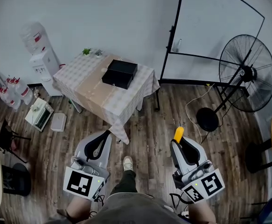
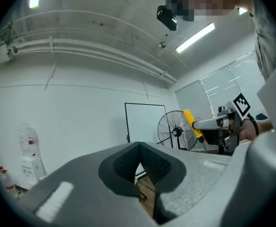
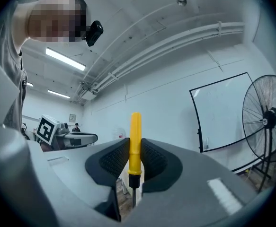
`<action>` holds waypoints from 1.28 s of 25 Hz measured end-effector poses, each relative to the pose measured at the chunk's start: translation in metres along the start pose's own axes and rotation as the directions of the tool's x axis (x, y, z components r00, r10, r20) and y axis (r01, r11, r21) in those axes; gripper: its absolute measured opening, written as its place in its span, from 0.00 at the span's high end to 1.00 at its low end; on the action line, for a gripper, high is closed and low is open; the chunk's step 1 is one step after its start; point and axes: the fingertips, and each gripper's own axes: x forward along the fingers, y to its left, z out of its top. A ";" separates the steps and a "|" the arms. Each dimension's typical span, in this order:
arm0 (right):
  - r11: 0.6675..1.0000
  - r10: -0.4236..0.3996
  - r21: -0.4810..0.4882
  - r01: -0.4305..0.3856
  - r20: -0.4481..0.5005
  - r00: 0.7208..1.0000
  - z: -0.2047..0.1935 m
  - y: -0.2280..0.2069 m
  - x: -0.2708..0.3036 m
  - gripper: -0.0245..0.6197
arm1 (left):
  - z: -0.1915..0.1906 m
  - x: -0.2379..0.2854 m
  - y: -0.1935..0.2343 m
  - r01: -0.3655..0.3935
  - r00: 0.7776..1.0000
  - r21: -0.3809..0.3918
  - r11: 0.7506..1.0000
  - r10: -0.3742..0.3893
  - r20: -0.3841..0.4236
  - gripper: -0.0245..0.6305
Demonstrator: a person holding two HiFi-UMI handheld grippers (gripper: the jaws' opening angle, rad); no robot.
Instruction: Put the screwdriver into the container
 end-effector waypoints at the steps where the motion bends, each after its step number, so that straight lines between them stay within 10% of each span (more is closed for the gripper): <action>1: 1.000 -0.002 -0.001 0.002 -0.005 1.000 -0.001 -0.008 0.010 0.80 | -0.002 0.011 0.006 0.001 1.000 -0.005 1.000 -0.001 -0.003 0.96; 32: 0.988 0.151 0.037 -0.147 -0.159 0.976 -0.038 -0.171 0.403 0.80 | -0.070 0.302 0.272 -0.098 0.988 -0.046 0.994 0.092 -0.124 0.96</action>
